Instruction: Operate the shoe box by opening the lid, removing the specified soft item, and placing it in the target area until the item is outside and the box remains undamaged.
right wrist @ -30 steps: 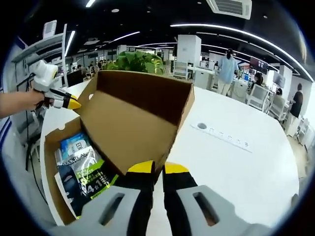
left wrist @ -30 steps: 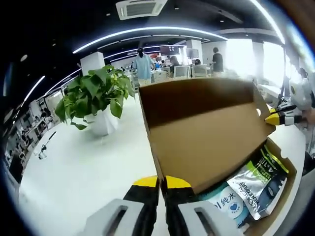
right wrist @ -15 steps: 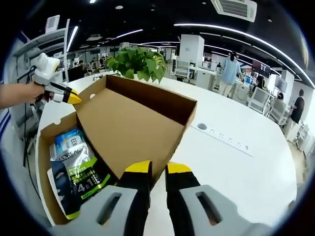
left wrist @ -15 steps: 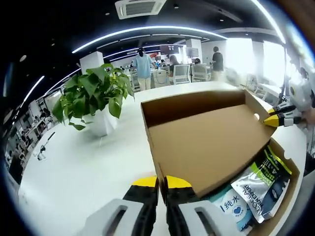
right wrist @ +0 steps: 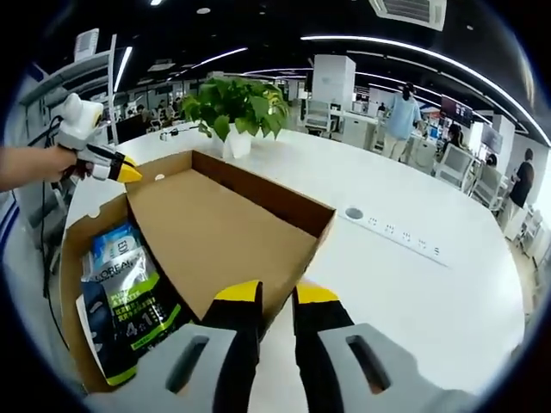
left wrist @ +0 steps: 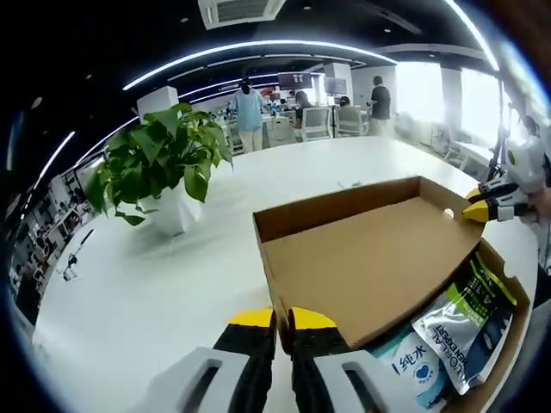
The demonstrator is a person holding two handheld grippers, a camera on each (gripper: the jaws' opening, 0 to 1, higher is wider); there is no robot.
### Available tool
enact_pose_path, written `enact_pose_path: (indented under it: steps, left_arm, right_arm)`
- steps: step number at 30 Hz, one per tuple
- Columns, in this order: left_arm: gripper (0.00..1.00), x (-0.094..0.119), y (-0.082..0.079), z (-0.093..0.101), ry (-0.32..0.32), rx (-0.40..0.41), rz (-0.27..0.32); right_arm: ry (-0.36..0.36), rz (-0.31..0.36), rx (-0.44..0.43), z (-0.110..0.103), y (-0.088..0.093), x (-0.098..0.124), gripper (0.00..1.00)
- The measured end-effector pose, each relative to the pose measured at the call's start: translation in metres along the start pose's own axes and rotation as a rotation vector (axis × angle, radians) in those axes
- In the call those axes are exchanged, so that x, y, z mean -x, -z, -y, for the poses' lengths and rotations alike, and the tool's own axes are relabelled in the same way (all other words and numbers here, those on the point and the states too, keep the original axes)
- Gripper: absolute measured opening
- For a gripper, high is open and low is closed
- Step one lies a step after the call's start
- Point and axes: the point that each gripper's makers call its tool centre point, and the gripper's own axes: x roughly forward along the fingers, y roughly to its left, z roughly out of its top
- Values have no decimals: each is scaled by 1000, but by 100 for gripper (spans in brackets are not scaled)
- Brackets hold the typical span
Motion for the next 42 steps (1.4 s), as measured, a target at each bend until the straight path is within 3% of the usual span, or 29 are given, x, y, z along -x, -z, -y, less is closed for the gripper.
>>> enact_pose_path:
  steps: [15, 19, 21, 22, 42]
  left_arm:
    - [5, -10, 8, 3, 3, 12, -47]
    - [5, -14, 11, 3, 10, 19, -60]
    - [5, -15, 13, 4, 14, 27, -73]
    - [5, -16, 14, 4, 15, 31, -78]
    - [8, -8, 18, 10, 26, 53, -103]
  right_arm:
    - [8, -30, -66, 4, 9, -6, 12]
    - [15, -36, -60, 4, 11, -8, 12]
    - [-2, -51, 30, 0, 13, -10, 7]
    - [22, -39, 53, 3, 11, -11, 6]
    - [-12, 8, -11, -6, -2, 2, 7]
